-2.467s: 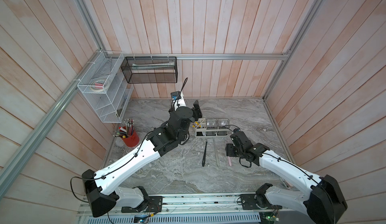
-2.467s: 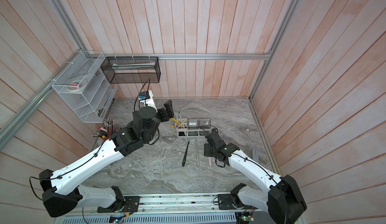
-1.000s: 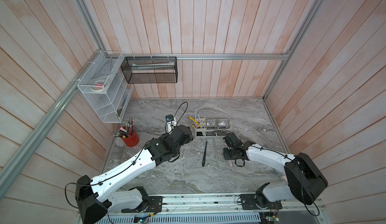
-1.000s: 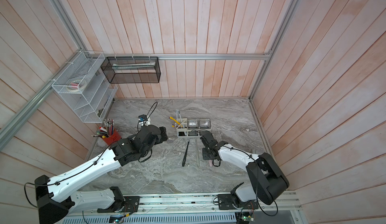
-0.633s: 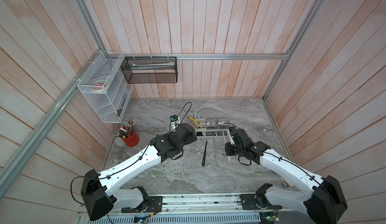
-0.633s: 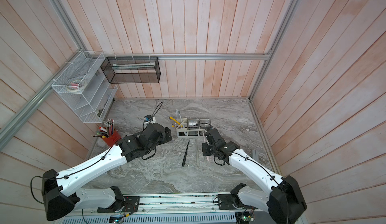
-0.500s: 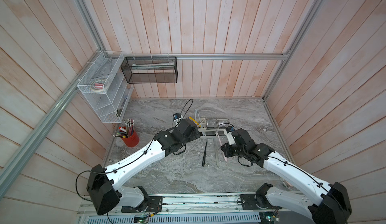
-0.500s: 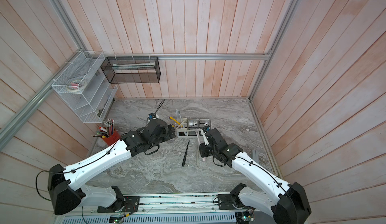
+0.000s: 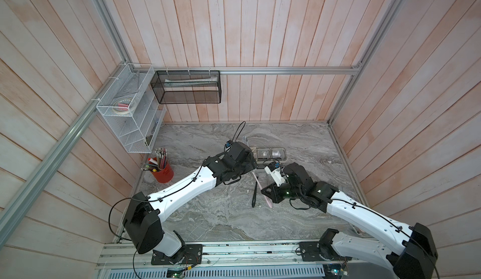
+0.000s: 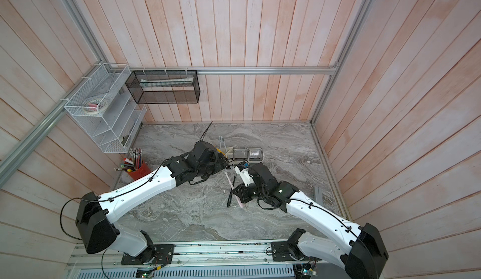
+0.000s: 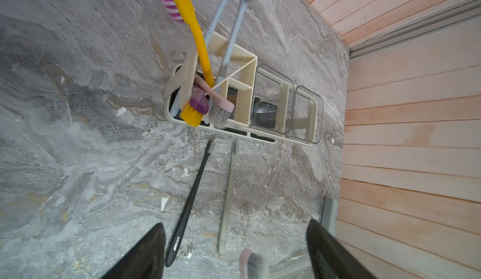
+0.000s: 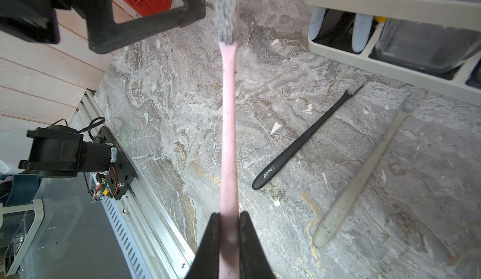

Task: Place the toothbrush into the toothbrush holder
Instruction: Pick up the toothbrush from the center of the board.

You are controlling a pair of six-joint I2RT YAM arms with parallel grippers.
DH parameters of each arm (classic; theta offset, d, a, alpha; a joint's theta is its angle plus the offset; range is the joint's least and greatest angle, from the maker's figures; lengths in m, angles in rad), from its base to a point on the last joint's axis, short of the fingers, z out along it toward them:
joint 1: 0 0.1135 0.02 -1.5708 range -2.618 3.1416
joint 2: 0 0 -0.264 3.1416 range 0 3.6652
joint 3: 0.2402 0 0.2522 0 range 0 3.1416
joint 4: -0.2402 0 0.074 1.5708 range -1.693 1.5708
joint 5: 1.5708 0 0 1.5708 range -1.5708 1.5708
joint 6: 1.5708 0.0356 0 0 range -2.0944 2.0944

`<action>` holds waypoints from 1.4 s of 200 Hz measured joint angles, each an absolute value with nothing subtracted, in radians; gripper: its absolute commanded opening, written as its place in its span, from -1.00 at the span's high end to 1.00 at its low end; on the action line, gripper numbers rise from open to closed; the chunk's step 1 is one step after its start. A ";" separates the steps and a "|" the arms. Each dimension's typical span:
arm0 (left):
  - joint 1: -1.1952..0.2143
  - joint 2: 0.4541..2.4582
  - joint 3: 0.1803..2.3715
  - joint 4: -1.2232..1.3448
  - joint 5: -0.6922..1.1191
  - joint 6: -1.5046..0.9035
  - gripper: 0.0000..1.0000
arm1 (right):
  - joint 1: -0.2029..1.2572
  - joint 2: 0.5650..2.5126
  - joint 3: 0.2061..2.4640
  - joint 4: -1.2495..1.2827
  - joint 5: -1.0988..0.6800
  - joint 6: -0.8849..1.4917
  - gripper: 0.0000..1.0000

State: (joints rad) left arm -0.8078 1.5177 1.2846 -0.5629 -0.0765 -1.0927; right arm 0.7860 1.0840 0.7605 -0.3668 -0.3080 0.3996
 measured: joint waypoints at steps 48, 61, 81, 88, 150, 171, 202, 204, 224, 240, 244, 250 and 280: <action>-0.818 1.524 1.258 -0.493 -0.018 -1.140 -0.15 | 0.789 1.090 0.760 -0.337 -0.312 0.415 1.00; -0.821 1.524 1.243 -0.484 -0.005 -1.146 -0.14 | 0.789 1.090 0.760 -0.330 -0.312 0.421 1.00; -0.826 1.524 1.232 -0.475 0.001 -1.153 -0.13 | 0.789 1.090 0.760 -0.315 -0.312 0.438 1.00; -0.827 1.524 1.229 -0.471 0.003 -1.156 -0.12 | 0.790 1.090 0.760 -0.308 -0.312 0.444 1.00; -0.834 1.524 1.221 -0.445 0.003 -1.174 0.50 | 0.805 1.116 0.760 -0.257 -0.311 0.482 1.00; -0.834 1.524 1.206 -0.439 0.003 -1.175 0.50 | 0.805 1.118 0.760 -0.254 -0.311 0.491 1.00; -0.834 1.524 1.197 -0.429 0.004 -1.175 0.53 | 0.807 1.118 0.760 -0.253 -0.296 0.501 1.00; -0.834 1.524 1.197 -0.429 0.004 -1.175 0.53 | 0.808 1.118 0.760 -0.253 -0.295 0.503 1.00; -0.834 1.524 1.193 -0.426 0.003 -1.177 0.68 | 0.809 1.117 0.760 -0.251 -0.286 0.511 1.00; -0.833 1.524 1.189 -0.427 -0.001 -1.172 0.74 | 0.809 1.113 0.760 -0.250 -0.278 0.521 1.00; -0.833 1.524 1.188 -0.427 -0.002 -1.172 0.76 | 0.809 1.112 0.760 -0.250 -0.277 0.524 1.00; -0.833 1.524 1.188 -0.427 -0.003 -1.173 0.79 | 0.809 1.110 0.760 -0.251 -0.274 0.525 1.00; -0.832 1.524 1.188 -0.430 -0.008 -1.168 0.90 | 0.809 1.104 0.760 -0.250 -0.266 0.532 1.00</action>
State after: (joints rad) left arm -0.8322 1.5242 1.1881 -0.4297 -0.0082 -1.1675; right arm 0.8093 1.1038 0.7605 -0.2504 -0.2661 0.5316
